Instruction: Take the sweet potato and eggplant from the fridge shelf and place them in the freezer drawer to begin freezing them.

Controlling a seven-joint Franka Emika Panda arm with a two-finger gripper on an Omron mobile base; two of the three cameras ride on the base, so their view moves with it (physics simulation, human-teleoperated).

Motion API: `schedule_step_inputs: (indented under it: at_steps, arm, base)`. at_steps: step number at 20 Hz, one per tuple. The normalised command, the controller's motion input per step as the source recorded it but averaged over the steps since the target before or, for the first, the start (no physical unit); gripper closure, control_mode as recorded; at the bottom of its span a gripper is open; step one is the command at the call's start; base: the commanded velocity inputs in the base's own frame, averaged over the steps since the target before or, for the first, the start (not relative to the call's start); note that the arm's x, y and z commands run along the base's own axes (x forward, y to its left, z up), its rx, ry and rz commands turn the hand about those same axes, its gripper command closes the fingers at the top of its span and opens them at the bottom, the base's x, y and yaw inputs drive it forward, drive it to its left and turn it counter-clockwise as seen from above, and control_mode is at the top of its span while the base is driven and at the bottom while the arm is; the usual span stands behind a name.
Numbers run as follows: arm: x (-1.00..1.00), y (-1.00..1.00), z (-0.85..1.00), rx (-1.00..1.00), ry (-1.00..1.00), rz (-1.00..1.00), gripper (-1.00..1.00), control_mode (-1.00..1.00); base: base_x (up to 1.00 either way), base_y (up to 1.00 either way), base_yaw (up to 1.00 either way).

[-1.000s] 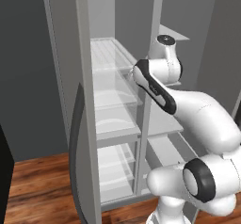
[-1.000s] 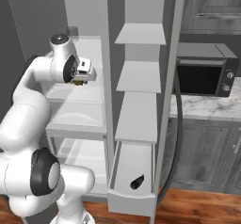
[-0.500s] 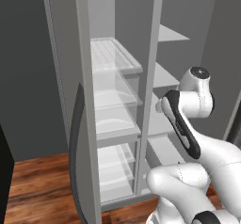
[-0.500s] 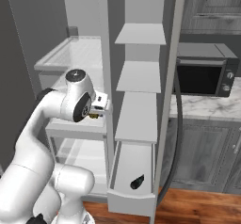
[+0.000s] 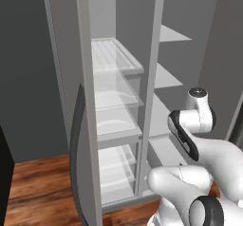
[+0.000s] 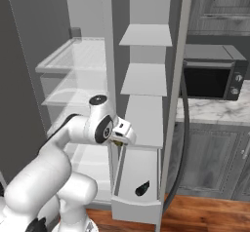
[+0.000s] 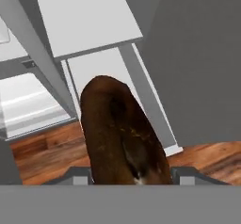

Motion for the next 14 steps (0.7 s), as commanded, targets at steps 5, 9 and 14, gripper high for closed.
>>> schedule_step_inputs:
  at_steps: [5,9,14]
  arm:
    - [0.10,-0.18,-0.69,0.08,0.16,-0.18,1.00,-1.00]
    - [0.02,-0.09,-0.56,0.08,0.13,-0.12,1.00,-1.00]
    - [0.00,-0.08,-0.46,0.08,0.10,-0.07,1.00,-1.00]
  base:
    - [0.00,0.00,0.00]
    - [0.00,0.00,0.00]
    - [0.00,0.00,0.00]
